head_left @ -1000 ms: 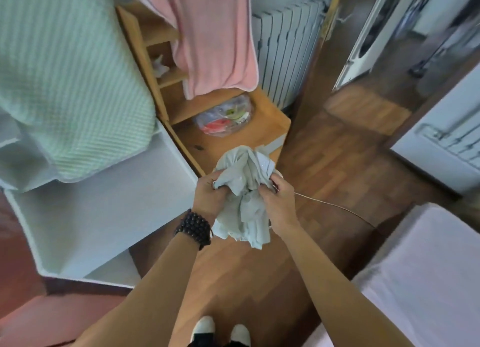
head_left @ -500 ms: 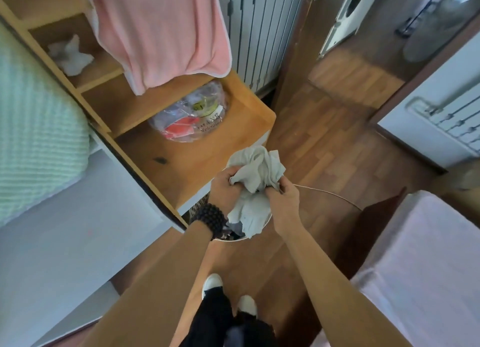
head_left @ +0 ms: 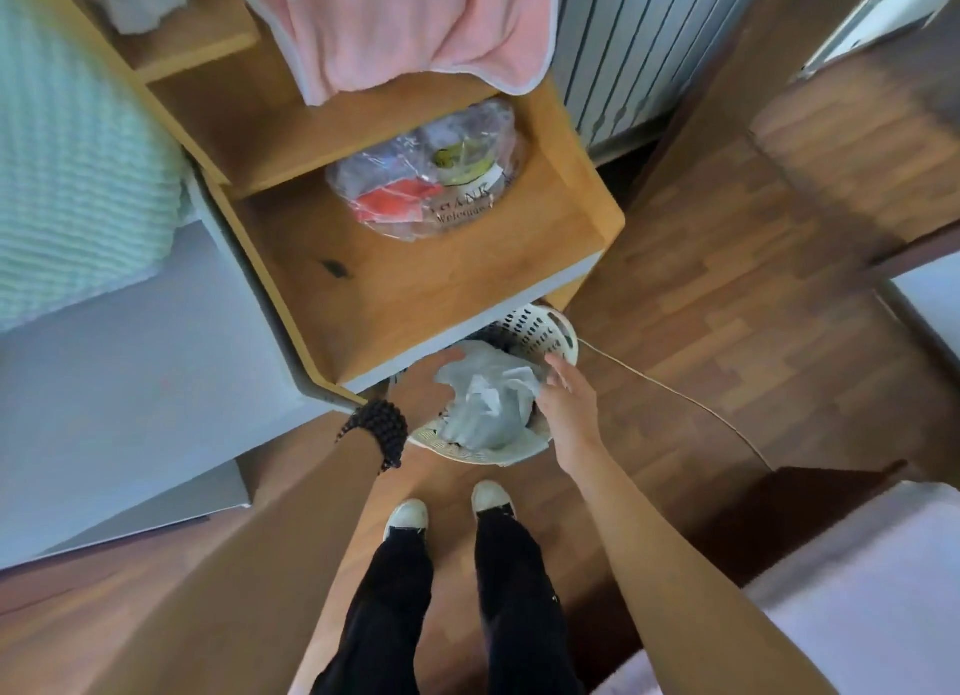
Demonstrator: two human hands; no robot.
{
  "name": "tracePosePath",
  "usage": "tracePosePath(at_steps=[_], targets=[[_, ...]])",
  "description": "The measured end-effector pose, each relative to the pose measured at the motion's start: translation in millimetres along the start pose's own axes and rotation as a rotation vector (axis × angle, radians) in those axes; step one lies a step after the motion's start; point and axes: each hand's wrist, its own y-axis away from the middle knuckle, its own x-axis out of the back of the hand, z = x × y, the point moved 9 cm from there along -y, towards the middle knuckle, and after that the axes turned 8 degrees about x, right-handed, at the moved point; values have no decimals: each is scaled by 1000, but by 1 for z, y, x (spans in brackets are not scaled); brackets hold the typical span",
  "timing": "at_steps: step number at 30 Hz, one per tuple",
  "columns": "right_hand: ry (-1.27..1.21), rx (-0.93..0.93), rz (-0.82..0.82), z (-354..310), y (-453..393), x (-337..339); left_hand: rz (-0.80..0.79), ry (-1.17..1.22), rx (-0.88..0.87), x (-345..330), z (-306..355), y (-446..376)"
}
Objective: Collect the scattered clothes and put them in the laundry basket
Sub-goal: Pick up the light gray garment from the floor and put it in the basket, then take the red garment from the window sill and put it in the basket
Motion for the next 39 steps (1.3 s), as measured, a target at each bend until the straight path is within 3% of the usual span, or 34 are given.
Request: tracePosePath(at_steps=[8, 18, 24, 30, 36, 39], targets=[[113, 141, -235, -48, -9, -13, 180, 212, -40, 23, 26, 34], [284, 476, -683, -123, 108, -178, 553, 457, -115, 145, -41, 158], [343, 673, -915, -141, 235, -304, 840, 560, -143, 244, -142, 294], [302, 857, -1196, -125, 440, -441, 1165, 617, -158, 313, -263, 490], [295, 1028, -1546, -63, 653, -527, 1477, 700, -114, 319, -390, 675], [295, 1004, -1722, -17, 742, -550, 1614, 764, -59, 293, -452, 751]])
